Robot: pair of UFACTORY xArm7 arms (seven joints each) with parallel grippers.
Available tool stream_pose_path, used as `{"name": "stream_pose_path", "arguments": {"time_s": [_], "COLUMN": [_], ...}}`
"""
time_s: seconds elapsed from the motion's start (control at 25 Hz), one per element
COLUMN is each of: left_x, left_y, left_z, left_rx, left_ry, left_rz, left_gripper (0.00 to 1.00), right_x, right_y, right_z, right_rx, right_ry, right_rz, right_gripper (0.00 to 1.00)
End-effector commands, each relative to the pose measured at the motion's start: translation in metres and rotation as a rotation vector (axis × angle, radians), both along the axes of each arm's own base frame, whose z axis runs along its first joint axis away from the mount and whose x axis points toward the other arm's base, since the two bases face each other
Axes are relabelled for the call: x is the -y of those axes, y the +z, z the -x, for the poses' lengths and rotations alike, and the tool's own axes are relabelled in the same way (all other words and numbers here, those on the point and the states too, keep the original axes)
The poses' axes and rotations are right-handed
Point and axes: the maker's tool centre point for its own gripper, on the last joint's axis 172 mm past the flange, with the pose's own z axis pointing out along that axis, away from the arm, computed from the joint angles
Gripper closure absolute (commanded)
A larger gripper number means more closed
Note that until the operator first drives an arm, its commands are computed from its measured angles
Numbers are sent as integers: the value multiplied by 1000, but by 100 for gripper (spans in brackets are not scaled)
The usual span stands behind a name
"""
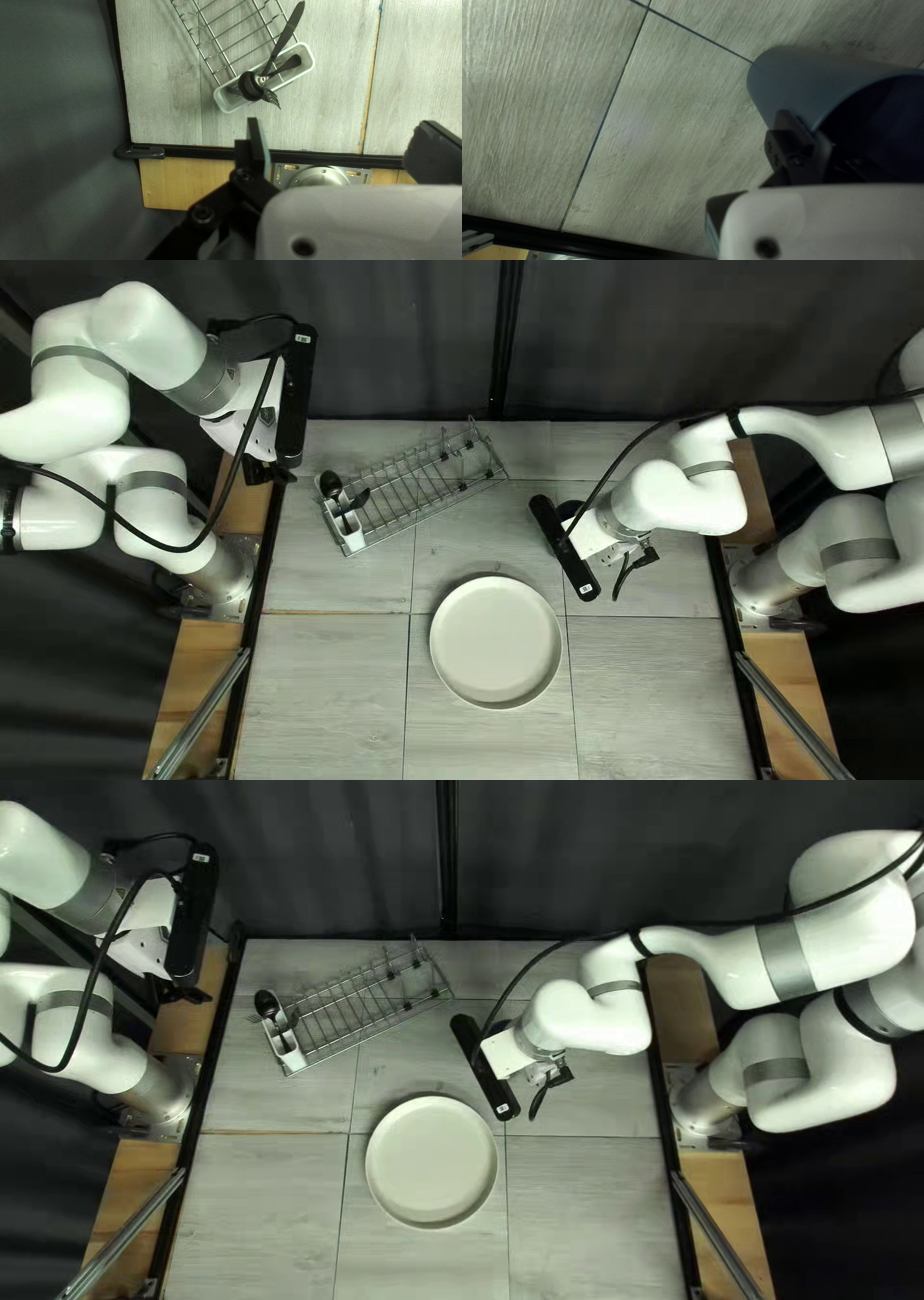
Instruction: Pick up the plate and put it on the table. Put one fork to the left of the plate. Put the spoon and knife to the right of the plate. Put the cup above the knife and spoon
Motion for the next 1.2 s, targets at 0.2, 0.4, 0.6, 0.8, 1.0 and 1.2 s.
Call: {"name": "stream_pose_path", "arguments": {"time_s": [0.2,0.4,0.6,0.8,1.0,1.2], "left_x": [0,0,0,0,0,0], "left_y": [0,0,0,0,0,0], "left_z": [0,0,0,0,0,0], "left_rx": [0,0,0,0,0,0], "left_ry": [0,0,0,0,0,0], "left_rz": [0,0,0,0,0,0], "left_gripper": [0,0,0,0,0,0], "right_x": [1,-3,13,12,12,12], "right_y": [81,118,144,144,144,144], "right_z": [19,48,71,71,71,71], "right_rx": [54,63,58,61,61,61], "right_ry": [-48,-109,-176,-183,-183,-183], "right_rz": [34,57,47,34,34,34], "right_gripper": [0,0,0,0,0,0]}}
